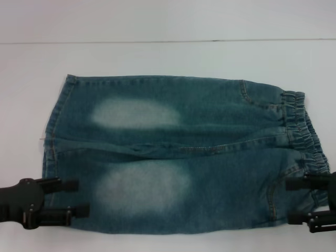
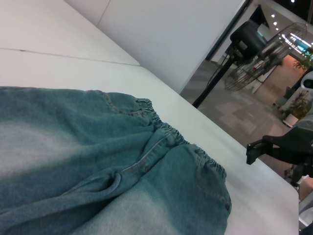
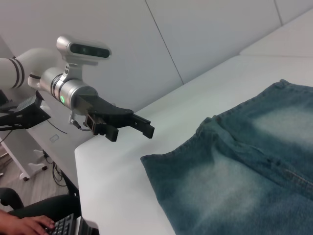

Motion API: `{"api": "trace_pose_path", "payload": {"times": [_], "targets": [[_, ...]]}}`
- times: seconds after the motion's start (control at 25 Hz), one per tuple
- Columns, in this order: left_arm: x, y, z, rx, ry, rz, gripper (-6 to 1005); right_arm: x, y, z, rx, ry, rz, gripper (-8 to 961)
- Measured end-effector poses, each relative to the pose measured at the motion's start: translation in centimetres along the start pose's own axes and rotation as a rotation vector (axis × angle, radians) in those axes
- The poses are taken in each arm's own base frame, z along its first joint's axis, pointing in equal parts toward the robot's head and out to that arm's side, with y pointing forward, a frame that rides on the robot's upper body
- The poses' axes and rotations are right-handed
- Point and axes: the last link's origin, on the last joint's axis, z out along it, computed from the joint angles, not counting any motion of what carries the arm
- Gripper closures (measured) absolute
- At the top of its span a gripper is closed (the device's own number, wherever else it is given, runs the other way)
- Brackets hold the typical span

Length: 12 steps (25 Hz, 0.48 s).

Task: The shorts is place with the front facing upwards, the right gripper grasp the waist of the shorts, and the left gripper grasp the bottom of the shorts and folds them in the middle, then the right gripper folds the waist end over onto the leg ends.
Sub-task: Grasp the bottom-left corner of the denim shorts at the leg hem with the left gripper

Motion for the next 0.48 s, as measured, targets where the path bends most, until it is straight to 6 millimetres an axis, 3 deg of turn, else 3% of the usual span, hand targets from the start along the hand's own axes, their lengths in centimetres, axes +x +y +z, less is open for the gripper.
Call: {"api": "trace_pose_path", "payload": {"times": [0.48], "targets": [[0.3, -0.1, 0.4, -0.011, 0.003, 0.003, 93, -0.3, 0.0, 2.2, -0.015, -0.037, -0.029, 71]]}}
